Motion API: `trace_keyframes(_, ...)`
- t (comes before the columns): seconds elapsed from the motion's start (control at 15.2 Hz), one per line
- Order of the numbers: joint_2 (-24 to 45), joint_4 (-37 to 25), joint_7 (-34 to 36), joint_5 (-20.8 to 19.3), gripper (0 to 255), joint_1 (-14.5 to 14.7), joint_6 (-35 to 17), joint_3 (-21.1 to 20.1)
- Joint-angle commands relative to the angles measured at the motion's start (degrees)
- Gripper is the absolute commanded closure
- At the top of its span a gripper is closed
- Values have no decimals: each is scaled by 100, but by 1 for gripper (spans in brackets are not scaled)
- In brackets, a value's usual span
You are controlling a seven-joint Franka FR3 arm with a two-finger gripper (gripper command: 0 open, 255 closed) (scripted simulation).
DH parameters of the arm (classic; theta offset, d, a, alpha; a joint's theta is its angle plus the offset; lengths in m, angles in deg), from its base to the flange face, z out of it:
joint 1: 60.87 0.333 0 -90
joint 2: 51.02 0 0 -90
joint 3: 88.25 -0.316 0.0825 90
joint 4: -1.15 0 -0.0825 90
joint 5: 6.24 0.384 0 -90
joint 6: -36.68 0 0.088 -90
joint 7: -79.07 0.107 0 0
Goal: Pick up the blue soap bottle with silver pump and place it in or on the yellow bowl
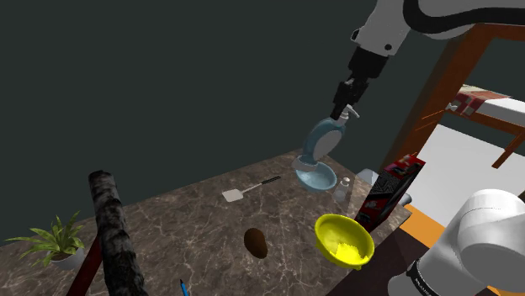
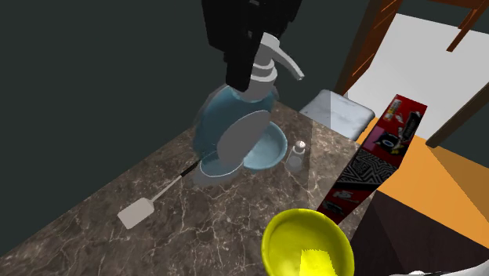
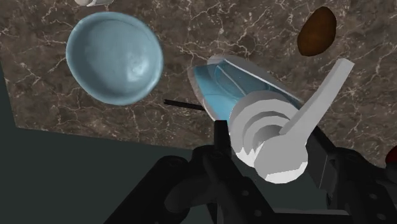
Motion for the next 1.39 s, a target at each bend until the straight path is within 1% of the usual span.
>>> trace_keyframes(0.0,-470,268,56,13,255,11,203,-37)
trace_keyframes(0.33,-1539,653,215,73,255,51,875,-133)
trace_keyframes(0.53,-2214,800,333,130,255,86,1395,-201)
trace_keyframes(1.32,-2637,1936,279,168,255,95,684,-238)
